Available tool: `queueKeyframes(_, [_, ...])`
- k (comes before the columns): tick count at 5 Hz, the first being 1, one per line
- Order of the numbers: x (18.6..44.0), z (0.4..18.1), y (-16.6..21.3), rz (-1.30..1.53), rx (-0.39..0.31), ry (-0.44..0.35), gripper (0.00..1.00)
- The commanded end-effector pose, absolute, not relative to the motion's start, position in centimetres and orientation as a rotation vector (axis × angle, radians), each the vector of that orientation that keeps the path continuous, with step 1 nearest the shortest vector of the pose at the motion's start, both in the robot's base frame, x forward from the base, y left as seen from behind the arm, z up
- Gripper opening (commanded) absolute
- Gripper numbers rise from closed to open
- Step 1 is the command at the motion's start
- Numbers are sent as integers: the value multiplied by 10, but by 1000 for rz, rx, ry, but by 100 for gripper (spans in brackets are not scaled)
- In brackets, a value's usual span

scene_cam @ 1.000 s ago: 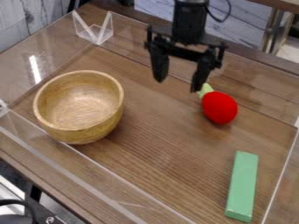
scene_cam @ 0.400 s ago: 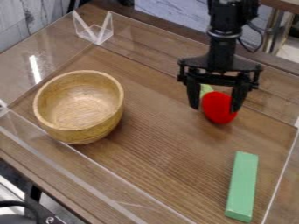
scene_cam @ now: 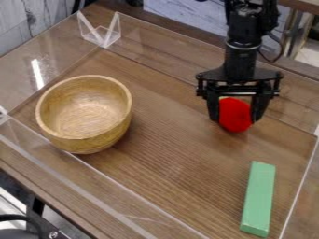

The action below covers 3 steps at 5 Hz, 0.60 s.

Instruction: Move the red fruit to the left

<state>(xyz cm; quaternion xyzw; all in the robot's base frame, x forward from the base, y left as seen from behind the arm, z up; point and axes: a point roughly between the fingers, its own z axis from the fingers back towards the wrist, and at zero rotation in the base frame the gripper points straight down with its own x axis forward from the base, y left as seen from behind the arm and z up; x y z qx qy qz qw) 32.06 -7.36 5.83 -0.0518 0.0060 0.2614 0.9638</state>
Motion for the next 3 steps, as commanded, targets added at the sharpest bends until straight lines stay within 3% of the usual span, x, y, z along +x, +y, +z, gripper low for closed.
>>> queueKeyframes(1, [334, 72, -78, 546, -136, -48, 100])
queueKeyframes(2, [337, 68, -79, 565, -139, -51, 100])
queueKeyframes(3, [339, 66, -79, 577, -142, -53, 0])
